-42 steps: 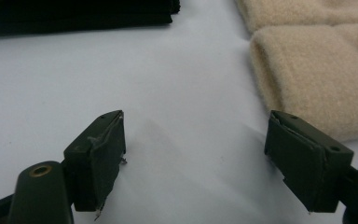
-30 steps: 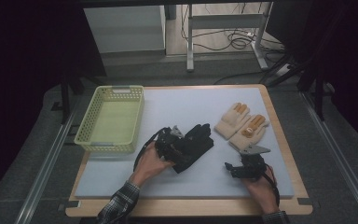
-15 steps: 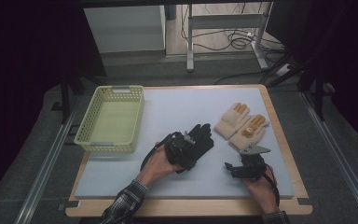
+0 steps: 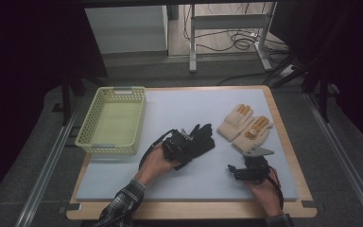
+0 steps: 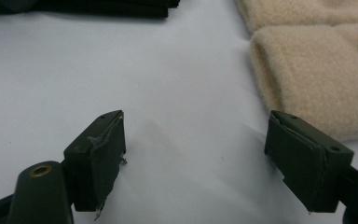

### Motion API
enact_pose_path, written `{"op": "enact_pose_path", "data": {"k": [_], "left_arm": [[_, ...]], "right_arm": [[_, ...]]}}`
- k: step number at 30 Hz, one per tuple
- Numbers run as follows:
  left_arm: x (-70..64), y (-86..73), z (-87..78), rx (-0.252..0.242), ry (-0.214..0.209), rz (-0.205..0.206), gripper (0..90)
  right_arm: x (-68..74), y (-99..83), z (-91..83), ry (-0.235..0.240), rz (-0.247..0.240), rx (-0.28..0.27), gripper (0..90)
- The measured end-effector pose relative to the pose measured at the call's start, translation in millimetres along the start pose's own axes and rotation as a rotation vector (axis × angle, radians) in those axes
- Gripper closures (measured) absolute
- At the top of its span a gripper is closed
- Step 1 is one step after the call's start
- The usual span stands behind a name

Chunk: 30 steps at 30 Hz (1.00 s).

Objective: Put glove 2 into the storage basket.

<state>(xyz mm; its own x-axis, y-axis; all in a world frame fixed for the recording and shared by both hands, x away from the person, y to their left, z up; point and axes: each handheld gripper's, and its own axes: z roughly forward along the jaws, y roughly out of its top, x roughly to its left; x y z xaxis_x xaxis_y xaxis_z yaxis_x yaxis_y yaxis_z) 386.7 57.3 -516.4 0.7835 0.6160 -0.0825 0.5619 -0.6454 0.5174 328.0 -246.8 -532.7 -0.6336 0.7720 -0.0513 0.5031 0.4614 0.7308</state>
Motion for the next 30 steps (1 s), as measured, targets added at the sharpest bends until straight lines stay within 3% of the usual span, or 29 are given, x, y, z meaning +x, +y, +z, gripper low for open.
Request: {"op": "enact_pose_path", "data": {"k": [2,5,9,14,24,30], "left_arm": [[4.1,-1.8,-2.8,-0.016,-0.032,-0.028,55.8],[7.2,-3.9,-7.4,-0.022,-0.038,-0.042,62.0],[9.7,-2.9,-16.6,-0.034,0.008,-0.069,62.8],[18.3,1.5,-36.6,-0.065,0.016,-0.116,62.5],[34.2,13.0,-72.0,-0.072,0.111,-0.143,61.9],[52.6,14.4,-101.1,-0.093,0.173,-0.179,61.7]], "right_arm": [[0.0,0.0,0.0,0.000,0.000,0.000,20.2],[0.1,0.0,0.0,0.000,0.001,0.000,20.2],[0.0,0.0,0.0,0.000,0.000,0.000,20.2],[0.0,0.0,0.0,0.000,0.000,0.000,20.2],[-0.2,-0.1,0.1,0.000,-0.003,-0.002,20.2],[-0.1,-0.1,0.2,0.000,-0.002,-0.004,20.2]]}}
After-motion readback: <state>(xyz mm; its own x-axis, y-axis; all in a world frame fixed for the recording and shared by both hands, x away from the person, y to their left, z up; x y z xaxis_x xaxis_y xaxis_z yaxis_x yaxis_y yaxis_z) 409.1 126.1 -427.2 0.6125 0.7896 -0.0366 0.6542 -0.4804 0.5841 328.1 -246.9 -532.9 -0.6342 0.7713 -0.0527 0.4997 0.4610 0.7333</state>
